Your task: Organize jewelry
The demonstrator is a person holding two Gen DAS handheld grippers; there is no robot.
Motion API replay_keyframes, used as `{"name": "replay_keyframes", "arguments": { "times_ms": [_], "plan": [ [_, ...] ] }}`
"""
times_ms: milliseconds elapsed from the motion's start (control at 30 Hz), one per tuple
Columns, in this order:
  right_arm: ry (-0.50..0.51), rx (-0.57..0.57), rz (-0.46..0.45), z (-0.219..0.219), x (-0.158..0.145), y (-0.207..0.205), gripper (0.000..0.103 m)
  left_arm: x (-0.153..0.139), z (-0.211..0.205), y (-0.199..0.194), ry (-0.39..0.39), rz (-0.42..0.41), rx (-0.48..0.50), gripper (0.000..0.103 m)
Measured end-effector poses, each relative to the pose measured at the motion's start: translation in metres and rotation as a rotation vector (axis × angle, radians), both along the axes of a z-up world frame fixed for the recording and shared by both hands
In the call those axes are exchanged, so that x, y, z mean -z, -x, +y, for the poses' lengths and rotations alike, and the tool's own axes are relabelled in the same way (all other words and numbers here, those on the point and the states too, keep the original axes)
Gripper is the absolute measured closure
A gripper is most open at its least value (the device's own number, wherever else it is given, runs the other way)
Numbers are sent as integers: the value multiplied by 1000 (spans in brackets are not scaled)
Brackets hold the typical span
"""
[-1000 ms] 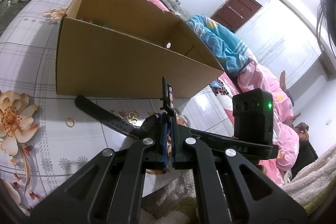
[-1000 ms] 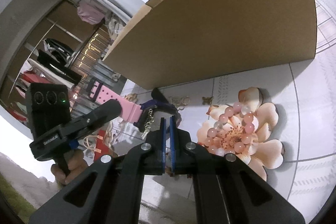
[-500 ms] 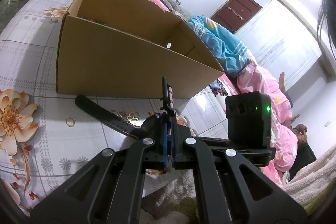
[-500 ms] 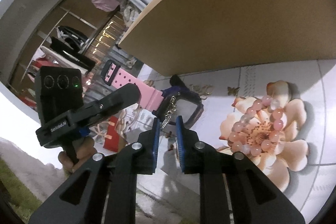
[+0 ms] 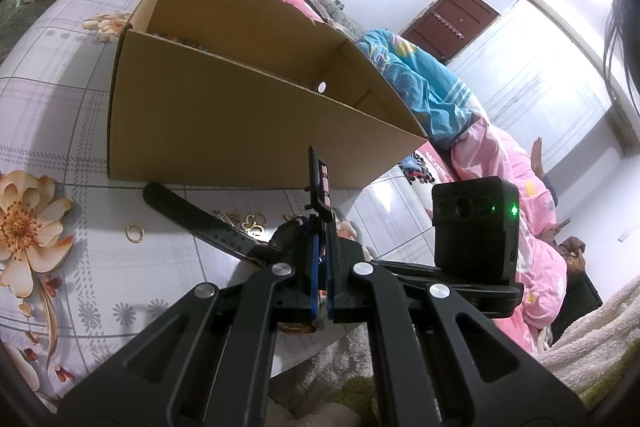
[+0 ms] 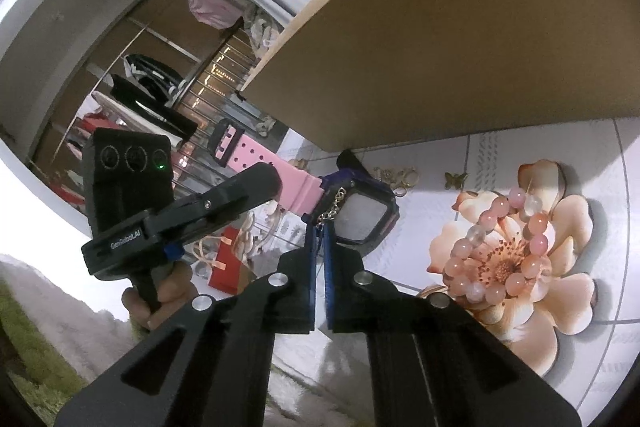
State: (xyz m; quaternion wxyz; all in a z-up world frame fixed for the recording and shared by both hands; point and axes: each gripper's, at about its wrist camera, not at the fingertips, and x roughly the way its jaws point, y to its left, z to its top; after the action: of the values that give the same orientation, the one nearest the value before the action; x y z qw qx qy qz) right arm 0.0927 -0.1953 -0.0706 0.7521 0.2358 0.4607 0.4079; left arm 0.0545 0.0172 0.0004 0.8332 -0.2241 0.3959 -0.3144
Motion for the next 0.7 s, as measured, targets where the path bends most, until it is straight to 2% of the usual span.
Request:
{"name": "replay_keyframes", "arguments": {
  "times_ms": [267, 700],
  "plan": [
    [32, 21, -25, -6, -5, 4, 101, 0, 1, 0, -2, 0, -5, 101],
    [109, 127, -28, -37, -5, 9, 101, 0, 3, 1, -4, 0, -9, 101]
  ]
}}
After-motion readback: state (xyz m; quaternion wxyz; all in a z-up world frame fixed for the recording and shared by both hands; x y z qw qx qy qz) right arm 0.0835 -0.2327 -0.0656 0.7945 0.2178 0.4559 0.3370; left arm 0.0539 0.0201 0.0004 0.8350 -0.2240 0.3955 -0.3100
